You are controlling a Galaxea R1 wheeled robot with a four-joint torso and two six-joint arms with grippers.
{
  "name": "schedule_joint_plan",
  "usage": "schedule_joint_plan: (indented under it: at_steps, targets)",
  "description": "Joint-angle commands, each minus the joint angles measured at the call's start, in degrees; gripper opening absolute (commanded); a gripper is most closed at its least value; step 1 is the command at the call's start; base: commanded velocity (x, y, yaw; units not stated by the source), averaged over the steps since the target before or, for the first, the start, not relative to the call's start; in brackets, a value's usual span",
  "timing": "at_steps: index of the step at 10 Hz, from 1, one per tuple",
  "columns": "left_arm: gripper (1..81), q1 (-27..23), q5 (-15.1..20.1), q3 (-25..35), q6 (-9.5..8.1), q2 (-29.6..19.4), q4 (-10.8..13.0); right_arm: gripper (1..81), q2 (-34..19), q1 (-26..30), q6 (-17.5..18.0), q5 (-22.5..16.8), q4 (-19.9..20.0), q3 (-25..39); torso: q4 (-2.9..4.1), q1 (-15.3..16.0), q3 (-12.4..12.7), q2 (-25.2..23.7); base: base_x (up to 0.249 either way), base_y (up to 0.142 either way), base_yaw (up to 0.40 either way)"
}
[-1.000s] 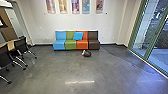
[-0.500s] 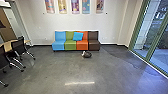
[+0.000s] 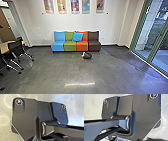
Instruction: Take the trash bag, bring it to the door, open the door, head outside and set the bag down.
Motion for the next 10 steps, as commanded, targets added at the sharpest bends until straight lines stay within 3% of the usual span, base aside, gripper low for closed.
schedule_joint_plan:
  at_steps: [1, 10]
  targets:
    - [81.1, -2.03, 3.15, 0.48, 0.24, -0.47, 0.03, 81.1, -0.54, 1.62, -0.14, -3.32, -0.27, 0.82, 0.00, 0.00, 0.00, -0.01, 0.172, 0.000, 0.000]
    - [81.1, -2.03, 3.06, 0.48, 0.24, -0.65, -0.14, 81.1, -0.46, 1.62, -0.14, -3.15, -0.19, 0.82, 0.00, 0.00, 0.00, -0.01, 0.172, 0.000, 0.000]
